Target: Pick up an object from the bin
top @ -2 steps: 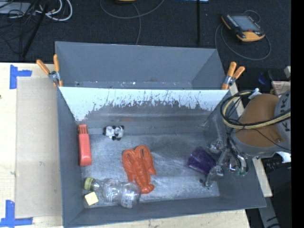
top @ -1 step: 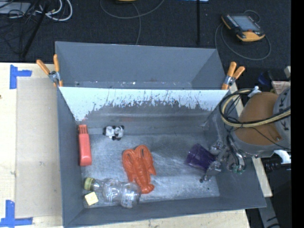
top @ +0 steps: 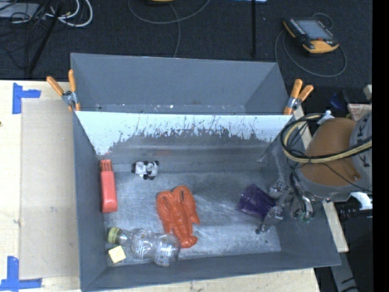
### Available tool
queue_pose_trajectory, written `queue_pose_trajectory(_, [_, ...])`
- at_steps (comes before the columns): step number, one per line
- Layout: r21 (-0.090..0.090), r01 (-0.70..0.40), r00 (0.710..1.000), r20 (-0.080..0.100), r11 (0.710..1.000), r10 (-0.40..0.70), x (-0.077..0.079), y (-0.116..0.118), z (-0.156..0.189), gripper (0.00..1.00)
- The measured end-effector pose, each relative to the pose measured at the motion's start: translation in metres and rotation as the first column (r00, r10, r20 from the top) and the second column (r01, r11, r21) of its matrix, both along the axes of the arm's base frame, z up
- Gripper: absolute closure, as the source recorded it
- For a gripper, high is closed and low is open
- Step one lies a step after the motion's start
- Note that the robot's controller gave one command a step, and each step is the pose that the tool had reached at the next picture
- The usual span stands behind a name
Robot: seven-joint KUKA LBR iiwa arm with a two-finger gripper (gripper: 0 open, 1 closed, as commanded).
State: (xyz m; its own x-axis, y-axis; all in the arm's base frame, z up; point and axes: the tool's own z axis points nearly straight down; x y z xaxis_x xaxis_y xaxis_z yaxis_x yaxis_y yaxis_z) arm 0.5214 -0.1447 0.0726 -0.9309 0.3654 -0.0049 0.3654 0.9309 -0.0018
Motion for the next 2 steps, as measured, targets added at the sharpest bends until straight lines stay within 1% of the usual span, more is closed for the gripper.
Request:
queue_pose_trajectory(1, [0.001, 0.000, 1.000, -0.003, 1.000, 0.000, -0.001, 0.000, 0.003, 1.00])
queue_pose_trajectory(2, [0.006, 0.000, 1.000, -0.013, 1.000, 0.000, -0.004, 0.002, 0.022, 1.00])
